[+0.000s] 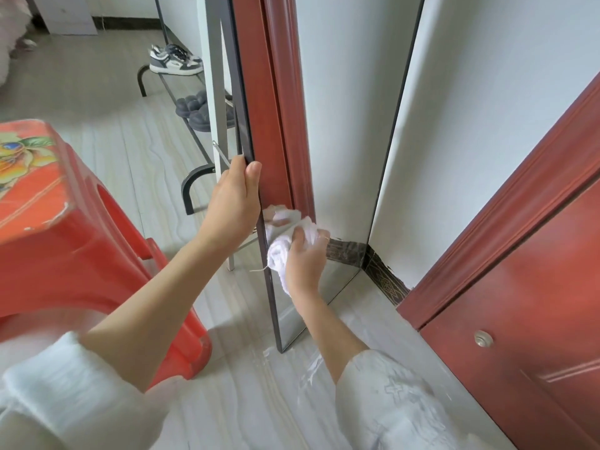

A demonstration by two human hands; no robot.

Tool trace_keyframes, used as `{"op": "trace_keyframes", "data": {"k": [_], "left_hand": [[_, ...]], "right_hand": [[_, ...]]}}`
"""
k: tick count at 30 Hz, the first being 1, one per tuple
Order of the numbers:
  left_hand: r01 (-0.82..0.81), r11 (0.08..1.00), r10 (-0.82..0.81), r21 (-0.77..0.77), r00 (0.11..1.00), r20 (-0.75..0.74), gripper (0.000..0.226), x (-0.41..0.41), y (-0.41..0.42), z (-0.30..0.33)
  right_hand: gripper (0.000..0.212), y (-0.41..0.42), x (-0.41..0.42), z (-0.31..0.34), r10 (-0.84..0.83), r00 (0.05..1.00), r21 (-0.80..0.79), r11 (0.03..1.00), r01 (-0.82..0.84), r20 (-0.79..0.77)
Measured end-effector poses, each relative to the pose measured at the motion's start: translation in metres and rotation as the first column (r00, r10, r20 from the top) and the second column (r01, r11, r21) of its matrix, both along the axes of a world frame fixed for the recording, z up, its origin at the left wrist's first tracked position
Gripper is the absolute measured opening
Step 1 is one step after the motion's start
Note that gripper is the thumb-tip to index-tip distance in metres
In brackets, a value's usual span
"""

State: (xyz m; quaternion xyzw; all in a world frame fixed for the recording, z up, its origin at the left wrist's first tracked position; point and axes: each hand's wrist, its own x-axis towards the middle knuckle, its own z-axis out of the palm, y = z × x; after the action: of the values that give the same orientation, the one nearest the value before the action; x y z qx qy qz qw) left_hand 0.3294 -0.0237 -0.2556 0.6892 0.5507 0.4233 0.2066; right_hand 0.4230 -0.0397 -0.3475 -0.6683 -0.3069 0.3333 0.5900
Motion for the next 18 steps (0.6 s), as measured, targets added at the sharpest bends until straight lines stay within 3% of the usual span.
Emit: {"op": "trace_keyframes", "data": {"k": [3,5,9,13,18], "left_hand": [[0.017,1.0,-0.017,-0.014,1.0,0.002,0.035,0.0,-0.003,0.001],[0.029,0.999,-0.028,-0.043,0.999,0.019,0.035,-0.001,-0.003,0.001],[0.043,0.997,-0.043,-0.069,0.999,0.008,0.033,-0.003,-0.001,0.003],[0.118,0.989,-0.111,-0.085,0.99,0.081,0.038,-0.007,-0.001,0.004],[0.049,0.989,-0.04,-0.137,0.997,0.072,0.033,-0.003,-0.005,0.012]], "right_hand": [[0.032,-0.014,0.012,-0.026,0.068,0.997,-0.261,0.964,-0.055,0.043],[0.034,-0.013,0.019,-0.022,0.065,0.998,-0.332,0.941,-0.061,0.001],[0.012,0.01,0.014,0.035,0.048,0.997,-0.125,0.991,-0.056,-0.065],[0.017,0.017,0.008,0.081,0.079,0.997,0.089,0.993,-0.078,-0.006],[0.016,0.007,0.004,0.047,0.159,0.985,0.14,0.976,-0.167,0.067]]}}
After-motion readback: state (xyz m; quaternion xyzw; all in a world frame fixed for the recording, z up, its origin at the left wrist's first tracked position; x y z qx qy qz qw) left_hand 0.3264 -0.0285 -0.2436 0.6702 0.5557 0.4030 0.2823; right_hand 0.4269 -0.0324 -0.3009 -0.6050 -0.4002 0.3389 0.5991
